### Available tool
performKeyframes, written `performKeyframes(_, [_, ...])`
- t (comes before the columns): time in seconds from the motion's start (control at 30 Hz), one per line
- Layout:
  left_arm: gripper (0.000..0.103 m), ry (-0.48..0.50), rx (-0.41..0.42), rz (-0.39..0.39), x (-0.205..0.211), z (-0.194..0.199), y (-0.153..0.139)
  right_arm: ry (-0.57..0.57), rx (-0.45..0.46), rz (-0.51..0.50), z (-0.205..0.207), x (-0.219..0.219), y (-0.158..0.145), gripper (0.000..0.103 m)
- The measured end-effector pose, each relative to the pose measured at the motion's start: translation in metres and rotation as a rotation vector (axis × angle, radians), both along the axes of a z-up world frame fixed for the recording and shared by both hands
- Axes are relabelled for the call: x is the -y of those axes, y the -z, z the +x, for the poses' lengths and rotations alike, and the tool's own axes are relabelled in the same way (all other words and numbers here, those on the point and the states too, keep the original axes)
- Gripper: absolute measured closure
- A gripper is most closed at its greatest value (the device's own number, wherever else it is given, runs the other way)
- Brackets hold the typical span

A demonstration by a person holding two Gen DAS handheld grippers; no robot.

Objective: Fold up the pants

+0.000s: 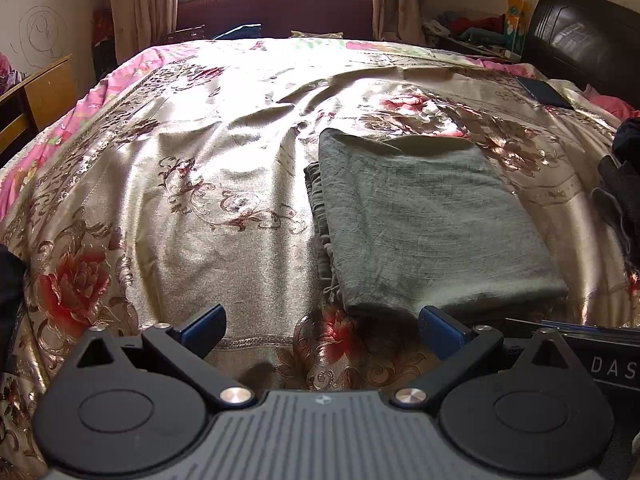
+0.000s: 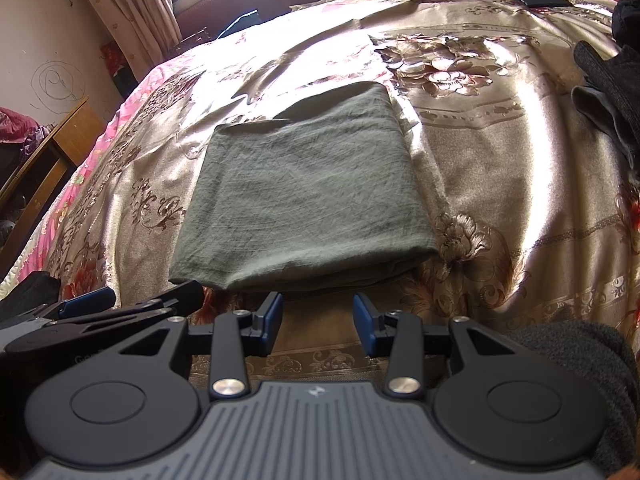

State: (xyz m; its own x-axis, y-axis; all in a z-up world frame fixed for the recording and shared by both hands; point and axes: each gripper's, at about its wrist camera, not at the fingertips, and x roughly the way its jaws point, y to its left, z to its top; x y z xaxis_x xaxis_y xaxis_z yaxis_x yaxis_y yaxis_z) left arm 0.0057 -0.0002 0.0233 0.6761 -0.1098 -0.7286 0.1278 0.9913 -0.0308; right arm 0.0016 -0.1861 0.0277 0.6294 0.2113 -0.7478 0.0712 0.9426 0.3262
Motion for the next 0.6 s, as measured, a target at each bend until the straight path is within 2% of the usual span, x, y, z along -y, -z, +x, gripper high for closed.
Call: performKeyframes(0.6, [0.0,-0.004,-0.005,0.004,-0.0003,0.0,0.0015,-0.004,-0.007,-0.003,-0.002,-0.003,0.003,0.063])
